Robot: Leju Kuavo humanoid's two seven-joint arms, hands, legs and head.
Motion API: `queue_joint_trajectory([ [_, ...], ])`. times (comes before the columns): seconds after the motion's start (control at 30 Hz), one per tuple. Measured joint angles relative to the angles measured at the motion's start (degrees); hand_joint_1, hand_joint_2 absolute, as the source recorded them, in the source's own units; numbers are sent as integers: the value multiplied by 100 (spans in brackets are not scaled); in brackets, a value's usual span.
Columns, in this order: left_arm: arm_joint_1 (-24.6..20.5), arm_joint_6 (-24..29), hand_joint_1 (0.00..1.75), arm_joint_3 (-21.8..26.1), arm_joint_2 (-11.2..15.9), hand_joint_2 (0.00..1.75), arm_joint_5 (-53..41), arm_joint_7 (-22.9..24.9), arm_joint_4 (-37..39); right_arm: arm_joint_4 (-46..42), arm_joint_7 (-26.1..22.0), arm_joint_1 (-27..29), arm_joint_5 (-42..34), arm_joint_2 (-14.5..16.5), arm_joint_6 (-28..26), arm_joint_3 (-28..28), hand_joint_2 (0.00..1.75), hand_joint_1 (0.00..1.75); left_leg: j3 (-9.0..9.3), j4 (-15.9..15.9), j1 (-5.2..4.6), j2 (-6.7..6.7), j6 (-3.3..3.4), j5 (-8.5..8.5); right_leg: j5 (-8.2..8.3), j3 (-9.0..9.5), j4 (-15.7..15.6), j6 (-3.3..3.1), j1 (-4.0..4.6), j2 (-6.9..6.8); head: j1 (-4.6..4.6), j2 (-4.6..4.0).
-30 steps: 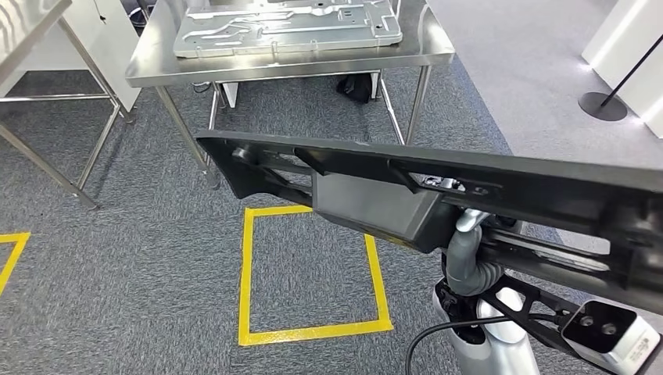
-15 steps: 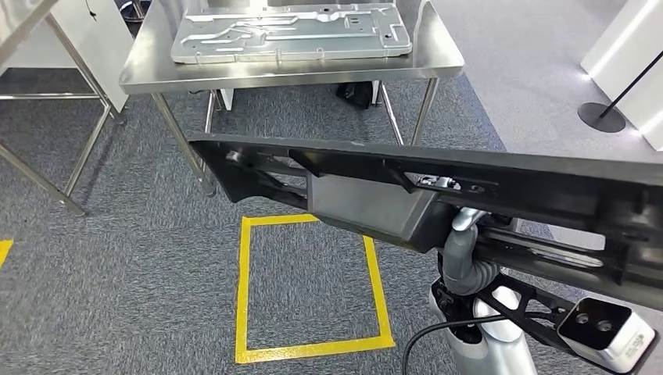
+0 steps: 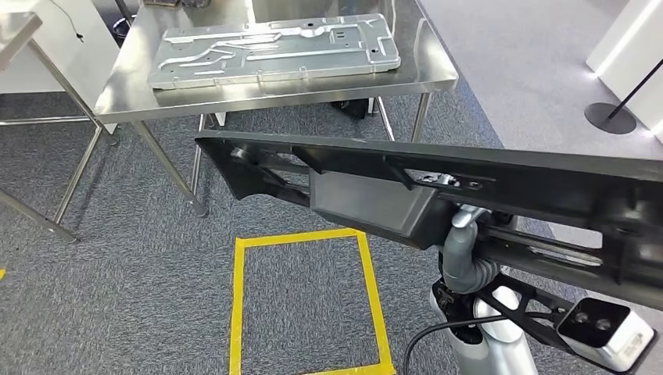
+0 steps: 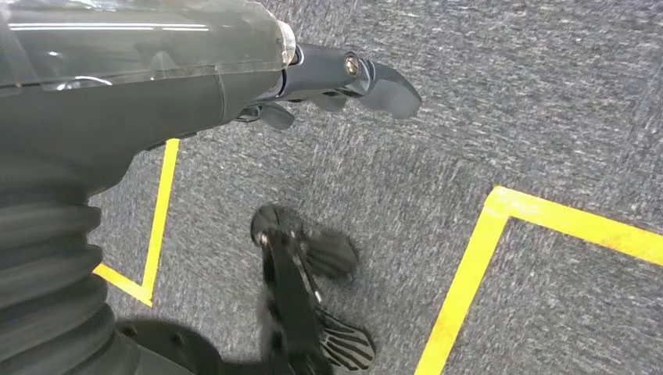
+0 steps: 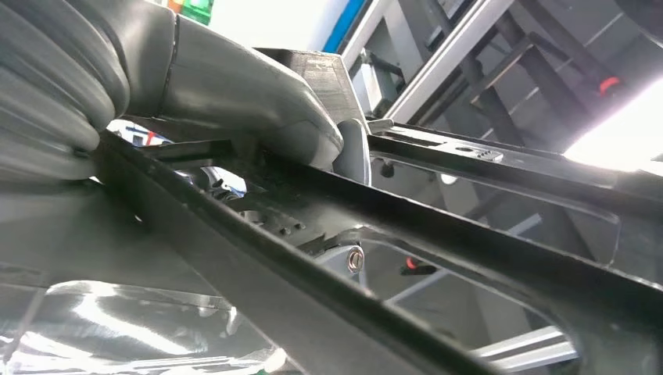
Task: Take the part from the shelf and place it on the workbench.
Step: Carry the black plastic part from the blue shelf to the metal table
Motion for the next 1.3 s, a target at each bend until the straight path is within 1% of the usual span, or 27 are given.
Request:
queue_joint_trajectory([
  [0.03, 14, 2, 0, 1, 1, 175, 1, 0, 0, 19, 41, 2, 11, -1, -26, 16, 175, 175, -229, 200, -2, 0, -3, -191, -63, 70, 0, -9, 11, 17, -1, 0],
  [0.07, 27, 4, 0, 2, 2, 175, 1, 0, 0, 44, 87, 2, 28, -1, -54, 32, 175, 175, -393, 251, -7, 0, 4, -329, -130, 149, 0, -14, 23, 32, -1, -1],
  [0.1, 35, 5, 0, 3, 3, 175, 1, 0, 0, 74, 129, -1, 52, -2, -84, 46, 175, 175, -480, 150, -13, -1, 23, -347, -197, 235, 0, -16, 37, 43, 0, -1],
  [0.13, 38, 5, 0, 3, 3, 175, 1, -1, 0, 104, 171, -6, 77, -2, -115, 60, 175, 175, -501, -95, -27, -1, 62, -192, -266, 330, -2, -17, 53, 47, 0, -1],
  [0.23, 57, 8, 0, 6, 14, 175, 3, -8, 0, 237, 300, -46, 162, -4, -250, 128, 175, 175, -442, -955, -116, -25, 235, 800, -457, 548, -11, 18, 91, 63, 1, -1],
  [0.27, 65, 10, 0, 9, 19, 175, 3, -9, 0, 288, 334, -61, 200, -6, -315, 157, 175, 175, -424, -1089, -140, -37, 274, 988, -491, 591, -10, 47, 93, 76, 1, -1],
  [0.3, 67, 11, 0, 11, 24, 175, 3, -12, 0, 337, 358, -76, 239, -9, -382, 181, 175, 175, -394, -1129, -152, -49, 295, 1016, -491, 623, 4, 87, 93, 89, 1, 0],
  [0.37, 56, 11, 0, 13, 18, 175, 2, -19, 0, 392, 384, -104, 295, -16, -515, 208, 175, 175, -256, -1240, -133, -58, 341, 999, -470, 640, 100, 150, 87, 83, 0, 0],
  [0.43, 43, 9, 0, 13, 12, 175, 2, -25, 0, 434, 384, -144, 312, -24, -605, 220, 175, 175, -101, -1322, -105, -64, 383, 966, -526, 457, 475, 212, 72, 59, 1, 0],
  [0.53, 46, 8, 0, 13, 11, 175, 0, -26, 0, 485, 381, -146, 344, -45, -684, 238, 175, 175, 45, -1344, -100, -63, 399, 842, -896, -218, 1372, 305, 12, 38, 1, 0],
  [0.57, 51, 7, 0, 13, 10, 175, 0, -26, 0, 501, 382, -136, 357, -52, -703, 241, 175, 175, 105, -1344, -97, -65, 394, 788, -959, -388, 1486, 327, -6, 33, 1, 0],
  [0.6, 53, 7, 0, 14, 7, 175, 0, -26, 0, 514, 383, -132, 366, -59, -716, 243, 175, 175, 175, -1344, -91, -68, 384, 732, -909, -468, 1420, 342, -19, 25, 1, 0],
  [0.63, 54, 6, 0, 14, 4, 175, 1, -26, 0, 523, 383, -130, 368, -63, -725, 247, 175, 175, 258, -1344, -83, -71, 369, 671, -735, -459, 1182, 352, -29, 15, 1, 0],
  [0.7, 51, 5, 0, 16, -4, 175, 2, -26, 0, 538, 385, -129, 371, -66, -731, 261, 175, 175, 421, -1335, -72, -74, 320, 533, -182, -312, 482, 342, -31, -16, 1, 0],
  [0.73, 46, 5, 0, 17, -7, 175, 6, -26, 0, 550, 390, -128, 374, -67, -733, 272, 175, 175, 481, -1337, -71, -74, 285, 467, -7, -246, 232, 308, -17, -32, 3, 0],
  [0.77, 42, 5, 0, 20, -8, 175, 13, -26, 0, 562, 400, -127, 380, -67, -736, 281, 175, 175, 534, -1344, -74, -70, 245, 413, 102, -202, 87, 266, -3, -41, 4, 0],
  [0.87, 26, 5, 0, 26, -11, 175, 40, -33, 1, 597, 426, -146, 389, -66, -749, 308, 175, 175, 626, -1251, -73, -52, 129, 392, 68, -75, 16, 114, 9, -26, 7, -1],
  [0.9, 18, 4, 0, 27, -18, 175, 47, -35, 1, 607, 434, -160, 389, -64, -754, 317, 175, 175, 576, -1096, -66, -48, 104, 398, 40, -13, -3, 73, 4, -23, 5, -1],
  [0.93, 10, 4, 0, 27, -26, 175, 51, -37, 2, 620, 442, -173, 389, -62, -763, 326, 175, 175, 445, -850, -57, -46, 84, 362, 11, 52, -17, 39, -1, -21, 5, 0],
  [0.97, 5, 3, 0, 27, -33, 175, 54, -38, 2, 633, 448, -184, 392, -61, -777, 334, 175, 175, 229, -509, -50, -43, 69, 281, -28, 103, -29, 17, -1, -23, 5, 0],
  [1.03, 19, 5, 0, 30, -39, 175, 55, -39, 2, 668, 461, -192, 399, -59, -811, 344, 175, 175, -291, 170, -48, -42, 54, 10, -118, 195, -32, -5, 4, -19, 5, 0],
  [1.07, 34, 6, 0, 32, -38, 175, 55, -38, 2, 685, 474, -190, 420, -59, -825, 348, 175, 175, -494, 345, -48, -42, 56, -104, -171, 252, -32, -6, 7, -13, 5, 0],
  [1.1, 48, 7, 0, 35, -39, 175, 55, -38, 2, 700, 493, -190, 455, -59, -836, 354, 175, 175, -615, 341, -50, -41, 69, -126, -227, 319, -32, -6, 11, -21, 5, 0],
  [1.13, 57, 8, 0, 38, -39, 175, 55, -38, 2, 712, 518, -191, 510, -59, -849, 366, 175, 175, -651, 153, -54, -29, 93, -14, -288, 399, -33, -4, 18, -38, 5, 0],
  [1.23, 58, 11, 0, 51, -36, 175, 58, -39, 2, 734, 578, -192, 697, -57, -910, 423, 175, 175, -508, -831, -137, 197, 247, 791, -479, 620, -39, 35, 48, -107, 6, 0],
  [1.27, 56, 13, 0, 59, -35, 175, 61, -38, 2, 739, 592, -192, 737, -57, -926, 443, 175, 175, -466, -1012, -171, 261, 284, 945, -538, 671, -52, 68, 57, -128, 6, 0],
  [1.3, 56, 14, 0, 68, -35, 175, 64, -38, 2, 744, 604, -192, 760, -55, -935, 462, 175, 175, -441, -1104, -187, 278, 306, 1007, -567, 726, -42, 106, 66, -145, 7, 0],
])
